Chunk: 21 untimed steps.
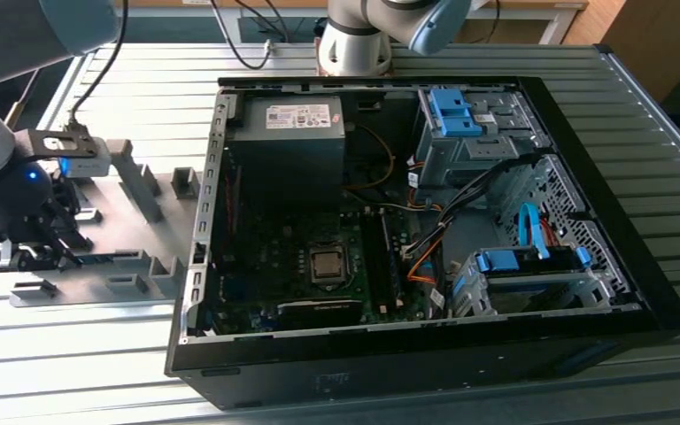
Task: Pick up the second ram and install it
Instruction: 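Pick up the second ram and move it above second insertion slot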
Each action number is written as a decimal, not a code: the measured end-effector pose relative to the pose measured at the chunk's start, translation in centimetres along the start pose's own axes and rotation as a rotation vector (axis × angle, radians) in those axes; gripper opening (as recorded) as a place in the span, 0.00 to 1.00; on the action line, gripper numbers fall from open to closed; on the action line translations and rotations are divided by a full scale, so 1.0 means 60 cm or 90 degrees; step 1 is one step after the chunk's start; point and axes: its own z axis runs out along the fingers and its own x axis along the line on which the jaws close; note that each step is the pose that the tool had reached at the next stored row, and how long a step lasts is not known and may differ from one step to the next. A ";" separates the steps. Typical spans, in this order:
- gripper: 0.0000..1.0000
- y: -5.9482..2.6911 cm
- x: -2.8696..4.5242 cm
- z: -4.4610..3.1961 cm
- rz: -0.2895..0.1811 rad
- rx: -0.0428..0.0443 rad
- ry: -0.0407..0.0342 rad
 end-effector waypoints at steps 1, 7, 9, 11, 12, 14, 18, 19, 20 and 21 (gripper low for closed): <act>0.35 0.000 0.000 0.002 0.000 0.0001 0.0000; 0.35 0.000 0.000 0.009 0.000 -0.0001 0.0001; 0.35 0.000 0.000 0.009 0.000 0.0000 0.0000; 0.33 0.000 0.000 0.009 0.000 0.0000 0.0000; 0.33 0.000 0.000 0.009 0.000 0.0000 0.0000; 0.26 0.000 0.000 0.009 0.000 0.0001 -0.0001; 0.26 0.000 -0.005 0.012 0.000 0.0001 -0.0001; 0.26 0.001 -0.005 0.013 0.000 0.0001 -0.0001; 0.26 0.001 -0.005 0.014 0.000 0.0000 0.0000; 0.26 0.002 -0.005 0.015 0.000 0.0000 0.0000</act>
